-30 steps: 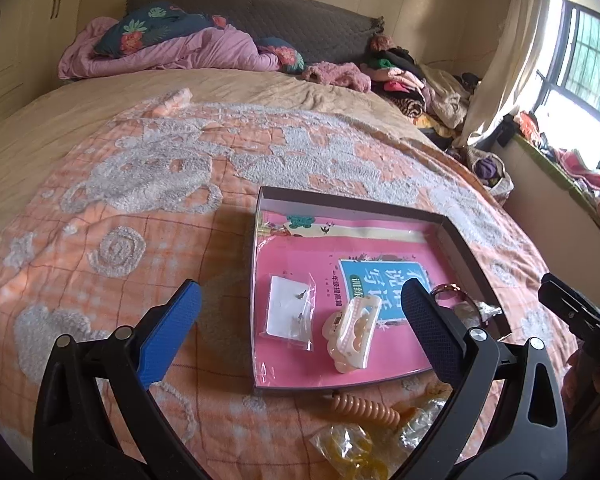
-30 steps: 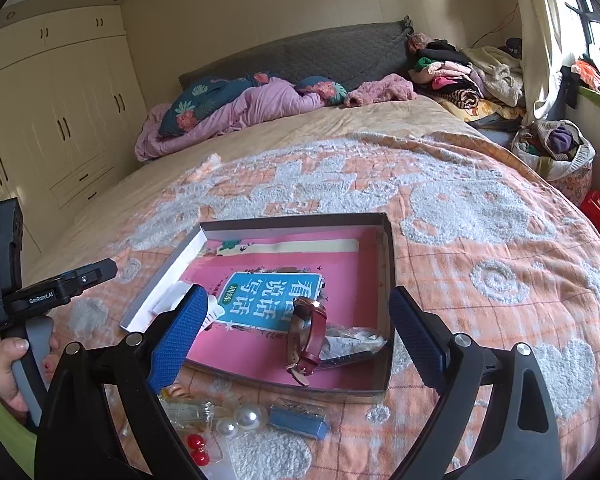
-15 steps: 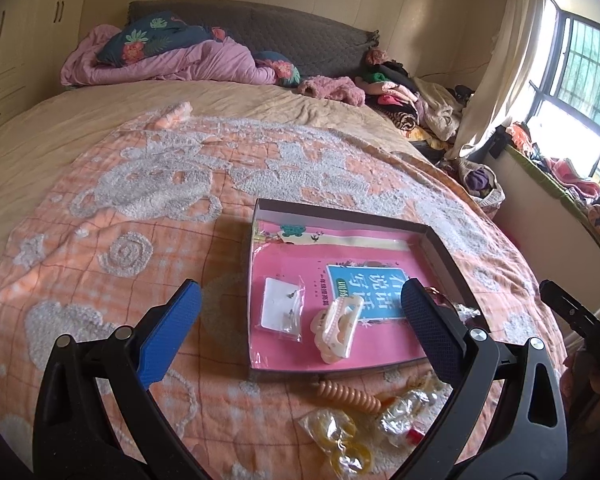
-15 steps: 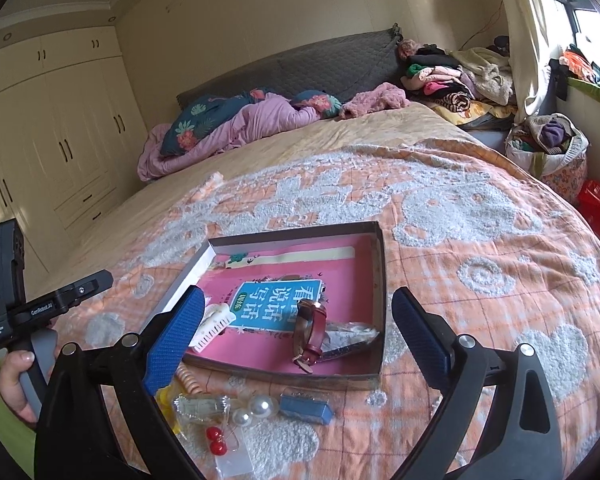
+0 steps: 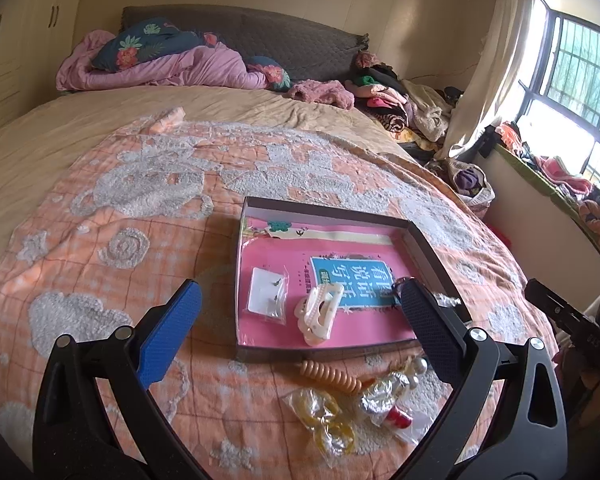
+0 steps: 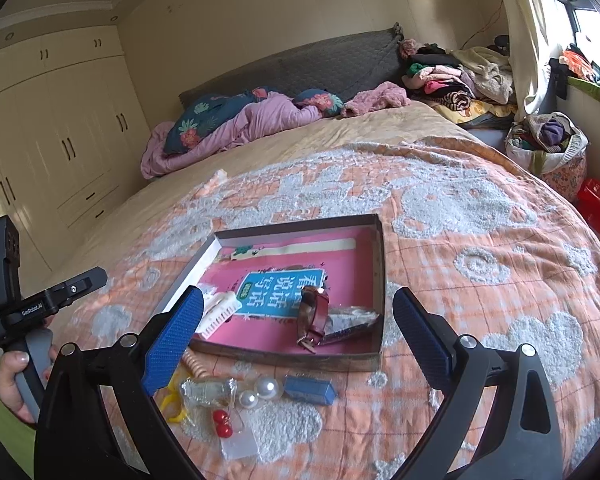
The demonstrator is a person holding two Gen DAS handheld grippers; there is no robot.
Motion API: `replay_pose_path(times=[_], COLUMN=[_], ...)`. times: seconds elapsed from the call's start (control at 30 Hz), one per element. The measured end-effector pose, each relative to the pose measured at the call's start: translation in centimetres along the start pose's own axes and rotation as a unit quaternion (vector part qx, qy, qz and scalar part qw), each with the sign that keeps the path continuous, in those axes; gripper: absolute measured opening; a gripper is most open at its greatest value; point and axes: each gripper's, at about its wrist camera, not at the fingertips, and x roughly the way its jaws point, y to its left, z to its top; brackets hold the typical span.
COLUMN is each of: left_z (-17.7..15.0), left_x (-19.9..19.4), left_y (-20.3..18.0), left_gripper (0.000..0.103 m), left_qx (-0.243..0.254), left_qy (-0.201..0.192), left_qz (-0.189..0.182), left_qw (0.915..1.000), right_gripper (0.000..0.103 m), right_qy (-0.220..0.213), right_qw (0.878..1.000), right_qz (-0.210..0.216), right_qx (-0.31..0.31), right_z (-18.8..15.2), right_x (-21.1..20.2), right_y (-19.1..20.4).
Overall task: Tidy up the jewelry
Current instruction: 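Withdraw both tools from the box back over the remaining jewelry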
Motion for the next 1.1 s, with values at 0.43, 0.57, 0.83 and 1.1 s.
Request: replay_pose_path(times=[0.43,0.57,0.83,1.1], left_z=[-2.9,-3.7,-5.0,-6.3], left_x=[-0.1,-0.3,-0.6,-1.1], left_y=[-1.4,-1.5,-1.5,-1.2], left_gripper=[0.093,0.093,0.093,0.093], left_qx=[0.023,0.025,0.029,0.032], left_qy=[0.030,0.036,0.047,0.060], left_qz=[-0.002,-0.001,0.002,0.008], left_qw=[0.9993,0.9990,0.9984,0.9977], right_gripper=[0.095,0.095,0.095,0.095], right_qy=[0.033,0.040,0.052,0.066], right_qw=[0.999,0.999,0.998,0.997], right_qz=[0.004,0.008,0.019,0.033], right_qx=[-0.024,-0.027,-0.034,-0.035], right_z=[-2.3,-2.7,-3.6,-4.5], right_x=[-0.2,-0.4,-0.9,-1.1], right_y=[0.9,1.2,1.7,2.1])
